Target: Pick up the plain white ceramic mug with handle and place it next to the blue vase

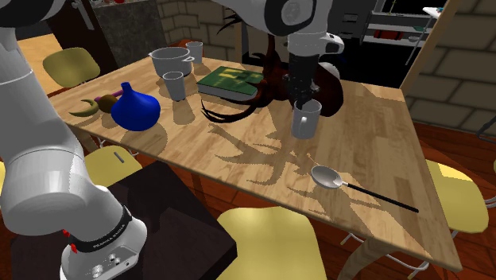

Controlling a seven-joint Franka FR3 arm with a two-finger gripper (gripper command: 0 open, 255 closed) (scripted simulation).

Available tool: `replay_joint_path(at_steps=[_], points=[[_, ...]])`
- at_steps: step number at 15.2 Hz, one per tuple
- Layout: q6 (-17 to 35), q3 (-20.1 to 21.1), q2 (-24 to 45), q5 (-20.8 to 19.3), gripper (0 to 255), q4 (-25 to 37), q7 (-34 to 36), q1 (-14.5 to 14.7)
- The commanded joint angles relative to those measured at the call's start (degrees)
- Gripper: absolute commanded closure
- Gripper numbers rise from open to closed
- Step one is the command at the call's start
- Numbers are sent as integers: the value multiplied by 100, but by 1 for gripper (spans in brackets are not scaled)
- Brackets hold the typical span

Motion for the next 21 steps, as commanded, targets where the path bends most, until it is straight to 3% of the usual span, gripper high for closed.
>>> replay_joint_path(at_steps=[1, 21], points=[[-154, 1, -1, -3, 255, 152, 7, 2], [-1698, -11, -3, -9, 255, 1695, 12, -13]])
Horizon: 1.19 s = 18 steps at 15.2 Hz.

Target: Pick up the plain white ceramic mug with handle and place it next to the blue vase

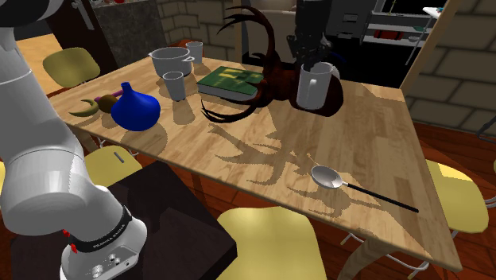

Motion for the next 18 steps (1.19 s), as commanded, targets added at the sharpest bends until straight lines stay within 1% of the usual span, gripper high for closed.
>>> replay_joint_path(at_steps=[1, 7, 12, 18], points=[[-169, -1, 45, 8, 255, 212, -1, -4], [-644, -8, 163, 30, 255, 802, -13, -21], [-385, 224, -861, -180, 255, -469, 522, 292], [-282, 605, -1889, -285, 255, -1606, 1193, 565]])
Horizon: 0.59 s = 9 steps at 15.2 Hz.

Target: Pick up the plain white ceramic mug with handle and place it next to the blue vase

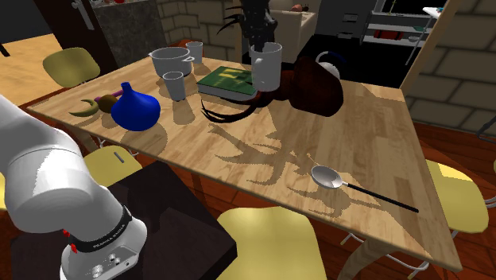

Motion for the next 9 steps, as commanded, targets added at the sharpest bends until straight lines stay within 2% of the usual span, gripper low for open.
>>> replay_joint_path(at_steps=[1, 9], points=[[30, 126, -311, -11, 255, -347, 213, 77], [-68, 748, -1390, 129, 255, -1347, 1127, 408]])
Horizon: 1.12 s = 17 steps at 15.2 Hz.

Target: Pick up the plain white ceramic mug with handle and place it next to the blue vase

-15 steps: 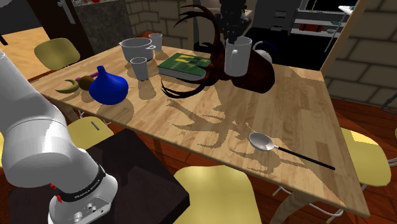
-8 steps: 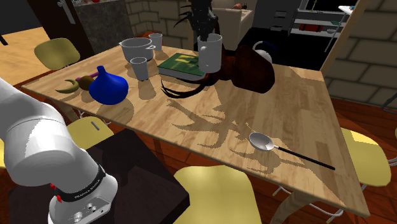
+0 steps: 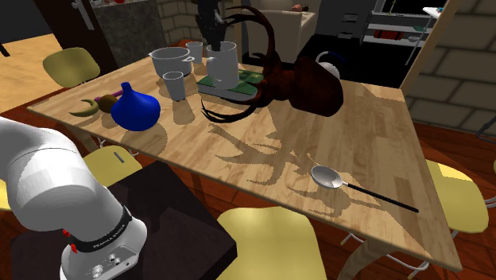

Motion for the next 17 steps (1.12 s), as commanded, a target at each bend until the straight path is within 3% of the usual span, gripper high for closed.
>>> replay_joint_path(at_steps=[1, 15, 17], points=[[-67, 171, -221, 63, 255, -158, 241, 86], [-453, 1494, -1292, 802, 255, -788, 1946, 726], [-309, 1507, -1333, 819, 255, -972, 1943, 737]])
